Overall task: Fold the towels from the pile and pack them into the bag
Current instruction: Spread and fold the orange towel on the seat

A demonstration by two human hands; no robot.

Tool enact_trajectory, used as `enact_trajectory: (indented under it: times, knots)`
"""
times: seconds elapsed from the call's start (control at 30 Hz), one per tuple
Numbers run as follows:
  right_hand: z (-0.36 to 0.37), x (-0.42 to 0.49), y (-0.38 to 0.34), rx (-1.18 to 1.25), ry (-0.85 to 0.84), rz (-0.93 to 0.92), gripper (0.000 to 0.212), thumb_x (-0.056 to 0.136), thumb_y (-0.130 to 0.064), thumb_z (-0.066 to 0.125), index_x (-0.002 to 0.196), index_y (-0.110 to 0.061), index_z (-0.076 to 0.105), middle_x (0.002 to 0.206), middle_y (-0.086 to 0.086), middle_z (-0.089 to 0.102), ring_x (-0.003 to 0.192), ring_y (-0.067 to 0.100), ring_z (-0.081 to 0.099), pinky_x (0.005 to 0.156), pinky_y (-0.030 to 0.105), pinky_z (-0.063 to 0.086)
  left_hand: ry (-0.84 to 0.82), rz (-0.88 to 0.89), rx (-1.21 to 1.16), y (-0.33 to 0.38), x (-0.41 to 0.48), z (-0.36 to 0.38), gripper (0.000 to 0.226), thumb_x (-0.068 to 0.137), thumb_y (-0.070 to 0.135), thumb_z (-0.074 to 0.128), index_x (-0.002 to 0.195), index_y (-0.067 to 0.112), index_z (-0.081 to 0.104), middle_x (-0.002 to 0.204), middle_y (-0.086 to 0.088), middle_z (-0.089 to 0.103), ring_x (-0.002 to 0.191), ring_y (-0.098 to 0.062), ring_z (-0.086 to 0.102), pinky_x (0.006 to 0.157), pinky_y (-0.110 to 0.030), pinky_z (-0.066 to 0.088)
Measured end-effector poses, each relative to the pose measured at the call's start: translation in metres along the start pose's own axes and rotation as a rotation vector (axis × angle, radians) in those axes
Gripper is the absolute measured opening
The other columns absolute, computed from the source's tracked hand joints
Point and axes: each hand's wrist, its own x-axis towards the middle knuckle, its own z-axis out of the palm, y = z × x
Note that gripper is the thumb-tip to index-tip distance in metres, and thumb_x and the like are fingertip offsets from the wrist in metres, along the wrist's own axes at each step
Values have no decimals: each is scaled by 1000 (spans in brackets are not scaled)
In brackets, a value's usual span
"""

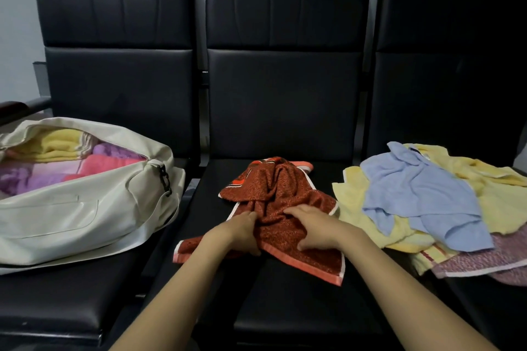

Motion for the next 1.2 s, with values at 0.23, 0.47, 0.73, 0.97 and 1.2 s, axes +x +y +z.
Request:
enact_trajectory:
  times: [0.23,0.47,0.73,0.97,1.2]
  knots:
    - [-4,1,3,-79,-130,73,71,87,-24,65,148,-31,29,146,5,36,134,26,35,106,36,37,-74,-63,-147,-23,5,5,115,62,71,72,152,37,8,160,9,-3,147,-28,-2,117,-53,13]
    - [-19,-3,8,-263,-227,92,30,80,6,45,84,-18,61,88,5,55,78,23,51,70,33,43,139,-210,28,-31,25,11,59,97,59,29,148,31,29,157,-7,15,141,-34,15,113,-50,16]
    - [-28,-4,-7,32,-11,14,24,79,-34,71,98,-25,59,97,-6,55,86,11,54,78,29,48,95,-92,-250,-26,25,6,26,80,39,66,64,23,53,114,-2,50,113,-21,41,106,-43,32]
    - [9,16,-30,-5,-128,-108,79,88,-37,65,152,-28,21,150,3,31,138,25,30,112,37,31,251,-174,-703,-25,28,4,48,87,43,65,120,14,48,114,-1,59,106,-17,57,86,-28,45]
    - [8,16,-35,-94,-212,-226,31,89,-33,65,119,-25,61,111,-2,40,110,18,41,93,30,39,512,-175,-901,-25,48,22,9,85,20,69,77,18,65,77,4,65,77,-11,60,65,-20,43]
